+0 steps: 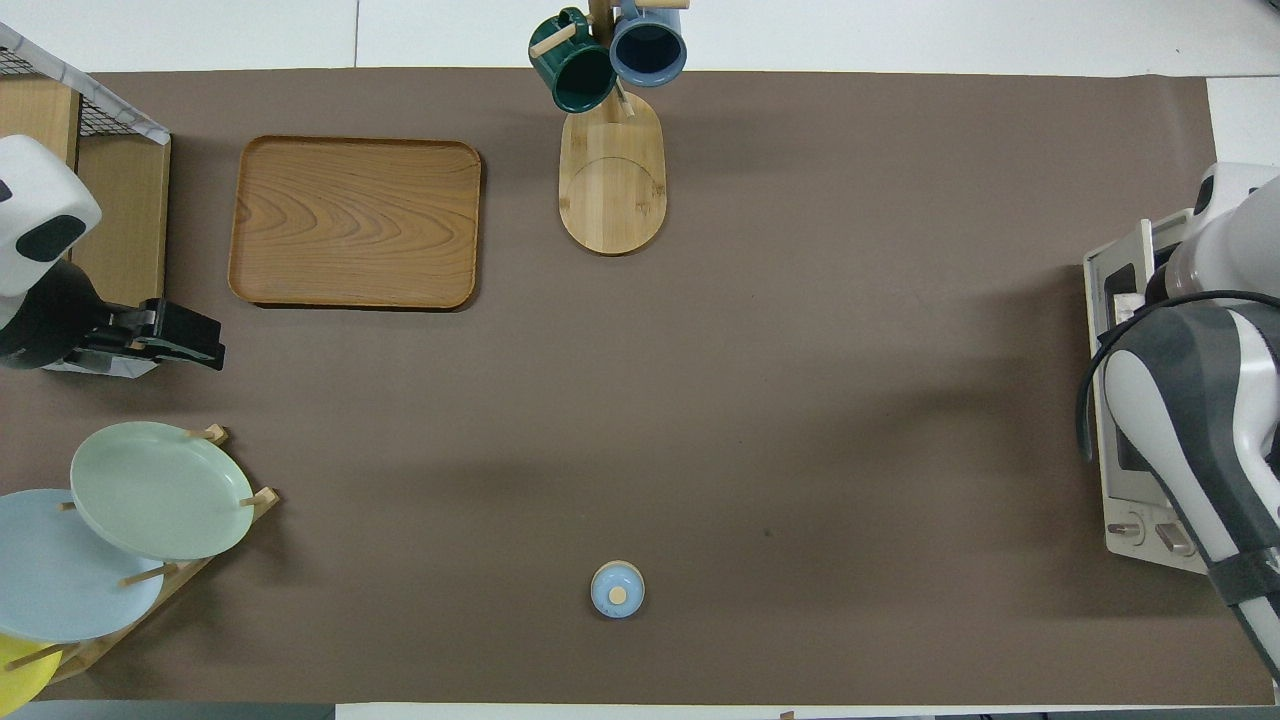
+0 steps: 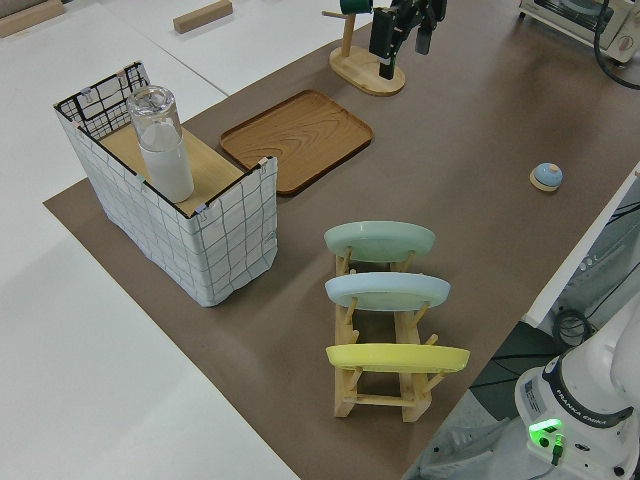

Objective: Put eggplant into oven

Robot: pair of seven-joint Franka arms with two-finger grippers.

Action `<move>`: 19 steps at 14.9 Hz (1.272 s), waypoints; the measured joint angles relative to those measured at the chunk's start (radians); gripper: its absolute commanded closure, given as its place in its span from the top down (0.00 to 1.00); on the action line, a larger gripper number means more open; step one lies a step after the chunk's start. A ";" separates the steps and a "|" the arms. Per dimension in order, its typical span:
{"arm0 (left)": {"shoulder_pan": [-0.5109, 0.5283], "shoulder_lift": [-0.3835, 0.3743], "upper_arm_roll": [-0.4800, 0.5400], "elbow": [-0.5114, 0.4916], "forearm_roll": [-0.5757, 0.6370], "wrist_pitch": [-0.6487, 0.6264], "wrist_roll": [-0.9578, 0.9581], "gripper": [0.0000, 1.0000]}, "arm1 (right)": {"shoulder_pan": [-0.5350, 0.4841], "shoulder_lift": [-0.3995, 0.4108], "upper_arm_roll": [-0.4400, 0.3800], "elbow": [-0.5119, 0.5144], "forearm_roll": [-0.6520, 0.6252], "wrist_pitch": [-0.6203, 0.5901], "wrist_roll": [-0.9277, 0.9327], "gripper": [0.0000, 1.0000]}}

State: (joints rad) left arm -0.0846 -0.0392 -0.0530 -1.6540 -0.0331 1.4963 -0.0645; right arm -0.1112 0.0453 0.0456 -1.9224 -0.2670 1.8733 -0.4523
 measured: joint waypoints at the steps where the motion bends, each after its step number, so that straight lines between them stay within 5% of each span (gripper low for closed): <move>1: 0.000 0.000 0.000 0.000 0.000 0.000 0.000 1.00 | -0.002 -0.004 -0.004 0.005 0.004 -0.039 -0.008 0.01; 5: 0.000 0.000 0.000 0.000 0.000 0.000 0.000 1.00 | -0.013 -0.024 -0.007 0.100 0.066 -0.209 -0.015 0.16; 8: 0.000 0.000 0.000 0.000 0.000 0.000 0.000 1.00 | -0.012 -0.035 -0.002 0.229 0.158 -0.304 -0.015 0.44; 9: 0.000 0.000 0.000 0.000 0.000 0.000 0.000 1.00 | -0.011 -0.037 0.000 0.250 0.171 -0.312 -0.015 0.45; 10: 0.000 0.000 0.000 0.000 0.000 0.000 0.000 1.00 | -0.010 -0.037 0.003 0.260 0.181 -0.313 -0.015 0.67; 11: 0.000 0.000 0.000 0.000 0.000 0.000 0.000 1.00 | -0.007 -0.036 0.005 0.261 0.188 -0.313 -0.011 1.00; 19: 0.000 0.000 0.000 0.000 0.000 0.000 0.000 1.00 | 0.028 -0.021 0.014 0.270 0.211 -0.315 0.161 1.00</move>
State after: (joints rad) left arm -0.0846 -0.0392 -0.0530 -1.6540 -0.0331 1.4963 -0.0646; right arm -0.0828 0.0239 0.0596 -1.6520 -0.0562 1.5588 -0.2909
